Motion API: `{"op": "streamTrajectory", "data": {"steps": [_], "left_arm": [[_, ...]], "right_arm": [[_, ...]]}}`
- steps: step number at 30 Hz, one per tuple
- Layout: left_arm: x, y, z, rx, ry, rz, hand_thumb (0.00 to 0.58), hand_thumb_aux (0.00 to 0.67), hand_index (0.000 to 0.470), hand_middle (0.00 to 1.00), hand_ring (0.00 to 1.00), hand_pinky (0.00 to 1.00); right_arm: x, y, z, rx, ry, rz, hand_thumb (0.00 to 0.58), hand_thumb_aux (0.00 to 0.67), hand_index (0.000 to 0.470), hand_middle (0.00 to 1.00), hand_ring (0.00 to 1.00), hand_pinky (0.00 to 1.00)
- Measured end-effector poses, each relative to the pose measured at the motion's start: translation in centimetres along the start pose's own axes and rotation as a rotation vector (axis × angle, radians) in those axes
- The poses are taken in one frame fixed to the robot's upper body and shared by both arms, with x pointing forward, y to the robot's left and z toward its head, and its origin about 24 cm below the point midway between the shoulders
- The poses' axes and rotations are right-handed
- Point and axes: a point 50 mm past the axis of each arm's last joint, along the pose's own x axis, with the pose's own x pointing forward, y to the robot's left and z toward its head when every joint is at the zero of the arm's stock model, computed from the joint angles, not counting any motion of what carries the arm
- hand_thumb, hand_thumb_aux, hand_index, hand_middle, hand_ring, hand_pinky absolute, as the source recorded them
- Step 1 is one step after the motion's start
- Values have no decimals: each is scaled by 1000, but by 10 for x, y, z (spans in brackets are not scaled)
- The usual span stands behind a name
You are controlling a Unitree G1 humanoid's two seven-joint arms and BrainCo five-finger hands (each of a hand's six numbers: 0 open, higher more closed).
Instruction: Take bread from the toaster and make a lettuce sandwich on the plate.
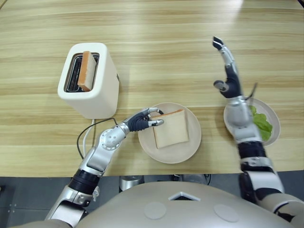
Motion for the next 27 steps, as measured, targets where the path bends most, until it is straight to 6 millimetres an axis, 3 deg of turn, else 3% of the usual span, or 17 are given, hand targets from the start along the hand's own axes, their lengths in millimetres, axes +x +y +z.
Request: {"op": "streamTrajectory", "data": {"steps": [5,8,15,19,25,26,27], "left_arm": [[-1,0,0,24,11,7,0,0,0,1000,1000,1000],[-3,1,-2,42,25,8,0,0,0,1000,1000,1000],[-9,12,-5,79,50,46,0,0,0,1000,1000,1000],[-13,19,-2,91,44,85,0,0,0,1000,1000,1000],[-16,18,-5,82,54,101,0,0,0,1000,1000,1000],[-15,17,-4,83,52,106,0,0,0,1000,1000,1000],[-15,17,-4,86,51,109,0,0,0,1000,1000,1000]], "right_arm": [[-35,-39,-38,-330,109,12,0,0,0,0,0,0],[-76,-59,-64,-540,209,34,0,0,0,0,0,0],[-146,-37,-79,-713,227,207,0,0,0,0,0,0],[-166,-34,-83,-763,247,297,0,0,0,0,0,0],[-177,-37,-87,-795,277,358,0,0,0,0,0,0],[-176,-39,-88,-798,297,348,140,87,60,0,0,0],[-176,-39,-89,-800,306,344,500,420,289,0,0,0]]}}
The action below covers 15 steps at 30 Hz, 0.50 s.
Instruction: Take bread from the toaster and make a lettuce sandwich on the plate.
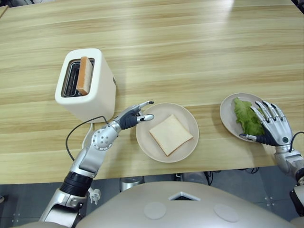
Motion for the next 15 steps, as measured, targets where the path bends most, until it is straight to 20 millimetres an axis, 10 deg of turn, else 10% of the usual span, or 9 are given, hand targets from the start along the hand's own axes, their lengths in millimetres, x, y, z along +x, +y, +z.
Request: {"op": "streamTrajectory", "data": {"steps": [1,2,3,15], "left_arm": [[0,0,0,-1,-2,4,0,0,0,1000,1000,1000],[1,0,1,-2,-4,6,0,0,0,1000,1000,1000],[1,0,1,-2,-5,9,0,0,0,1000,1000,1000],[3,0,1,26,-2,25,0,0,0,1000,1000,1000]], "right_arm": [[0,0,-2,9,26,3,500,420,289,0,0,0],[0,-1,-4,22,56,6,579,638,438,0,0,0],[-1,0,-5,29,76,13,580,670,460,0,0,0],[2,3,-2,96,88,75,580,670,460,0,0,0]]}}
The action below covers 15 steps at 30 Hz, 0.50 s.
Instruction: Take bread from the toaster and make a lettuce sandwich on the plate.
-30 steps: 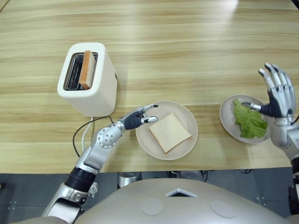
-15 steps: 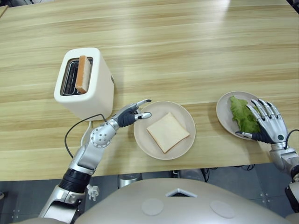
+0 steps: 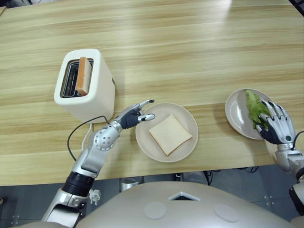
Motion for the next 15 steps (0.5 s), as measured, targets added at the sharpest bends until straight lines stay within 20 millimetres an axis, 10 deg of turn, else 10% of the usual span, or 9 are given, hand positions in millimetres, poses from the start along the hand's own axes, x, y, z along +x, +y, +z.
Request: {"op": "streamTrajectory", "data": {"steps": [9,10,11,15], "left_arm": [[3,1,-1,4,-2,16,0,0,0,1000,1000,1000],[3,1,-1,3,-5,19,0,0,0,1000,1000,1000],[3,1,-1,3,-8,22,0,0,0,1000,1000,1000],[5,4,2,-11,-26,45,0,0,0,1000,1000,1000]], "right_arm": [[8,-2,3,27,-3,-22,580,670,460,0,0,0],[12,-3,4,36,-7,-34,580,670,460,843,843,843],[15,-6,4,47,-9,-51,580,670,460,1000,1000,1000],[36,-25,3,106,-29,-167,580,670,460,1000,1000,1000]]}}
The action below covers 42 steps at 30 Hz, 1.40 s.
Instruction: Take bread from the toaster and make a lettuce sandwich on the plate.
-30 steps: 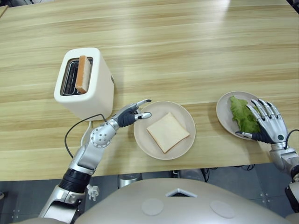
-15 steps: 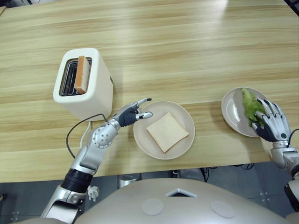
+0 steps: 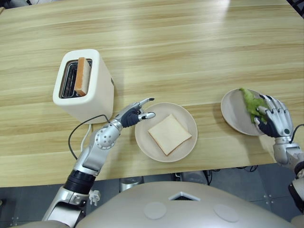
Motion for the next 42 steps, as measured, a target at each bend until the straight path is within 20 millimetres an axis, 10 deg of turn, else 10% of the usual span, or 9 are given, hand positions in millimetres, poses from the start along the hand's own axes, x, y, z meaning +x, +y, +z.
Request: {"op": "streamTrajectory", "data": {"steps": [6,11,17,29,32,33,42], "left_arm": [[-5,34,-3,-7,0,157,0,0,0,1000,1000,1000],[-15,64,0,16,-21,267,0,0,0,1000,1000,1000],[-40,106,25,101,-101,430,0,0,0,1000,1000,1000],[-90,146,38,170,-85,641,0,0,0,1000,1000,1000],[-96,145,27,144,-34,645,0,0,0,784,784,784],[-96,144,26,141,-32,644,0,0,0,424,424,424],[-94,143,10,116,15,651,0,0,0,302,302,302]], "right_arm": [[54,-41,17,85,-176,-226,580,670,460,1000,1000,1000],[83,-40,82,286,-416,-258,580,670,460,1000,1000,1000],[93,-32,152,370,-665,-195,580,670,460,1000,1000,1000],[80,9,219,227,-969,28,580,670,460,1000,1000,1000],[74,13,223,218,-1001,60,580,670,460,1000,1000,1000],[73,13,224,218,-1009,62,580,670,460,1000,1000,1000],[68,-3,250,273,-1111,25,580,670,460,1000,1000,1000]]}}
